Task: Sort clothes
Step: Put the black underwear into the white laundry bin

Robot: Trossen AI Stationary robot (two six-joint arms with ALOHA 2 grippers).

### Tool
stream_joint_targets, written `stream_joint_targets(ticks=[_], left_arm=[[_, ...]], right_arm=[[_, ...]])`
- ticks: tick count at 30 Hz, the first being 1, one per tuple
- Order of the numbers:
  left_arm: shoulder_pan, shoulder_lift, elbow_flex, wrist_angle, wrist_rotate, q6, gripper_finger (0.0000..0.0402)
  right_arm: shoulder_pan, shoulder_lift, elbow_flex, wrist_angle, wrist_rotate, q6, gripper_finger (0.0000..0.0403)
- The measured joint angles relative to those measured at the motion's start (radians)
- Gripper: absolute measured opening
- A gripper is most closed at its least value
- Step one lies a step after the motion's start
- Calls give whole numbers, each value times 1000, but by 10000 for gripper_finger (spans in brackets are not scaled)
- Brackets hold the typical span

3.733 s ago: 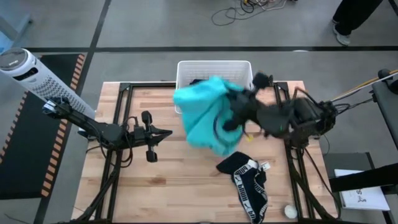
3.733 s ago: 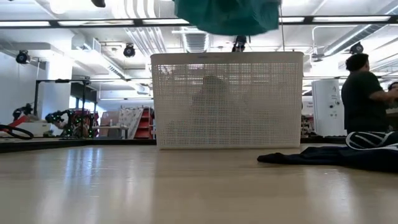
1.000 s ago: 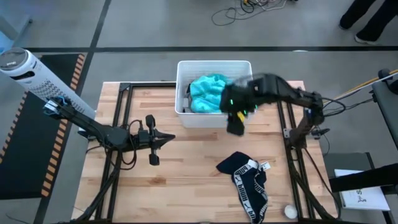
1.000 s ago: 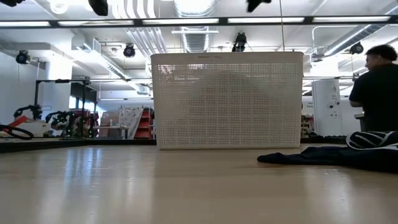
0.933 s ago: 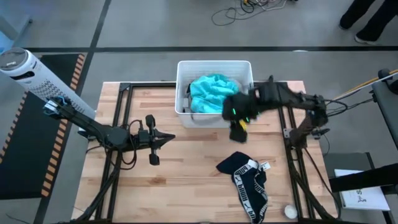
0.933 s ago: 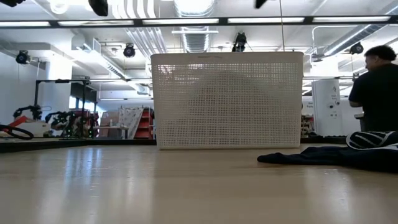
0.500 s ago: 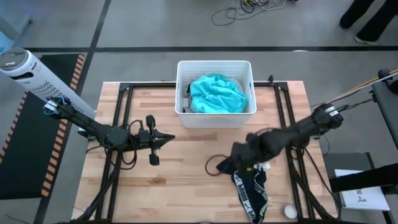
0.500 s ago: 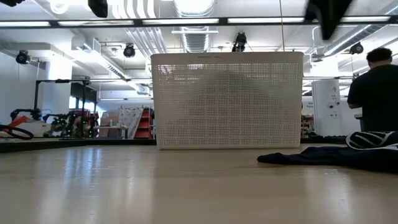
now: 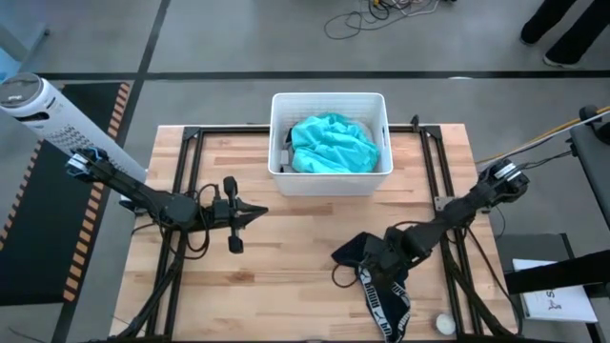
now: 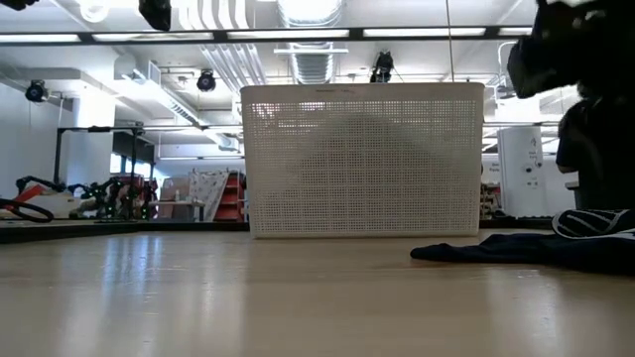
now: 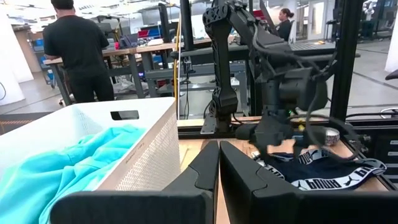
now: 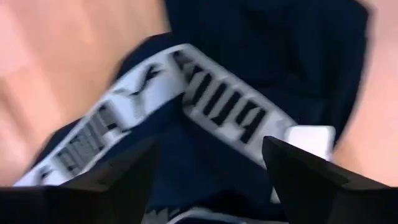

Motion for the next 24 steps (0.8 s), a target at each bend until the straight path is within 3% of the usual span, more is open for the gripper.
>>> stream_joint_targets(ticks=[6,11,15,20,24], left_arm=[[0,-6,0,0,1,-4,0],[0,-17,0,1,1,-10,0],[0,-36,0,2,1,-31,0],[0,-72,0,2,1,-52,0],[1,-104,0,-18,1,-49,0]], right_arm=[[-2,11,-67,12,69,-12,306],[-2,62,-97,48,69,-12,291],[-1,100,-90,54,85,-15,209],[-1,97,-49,36,189,-59,34],[-4,59,47,5,263,-123,22]])
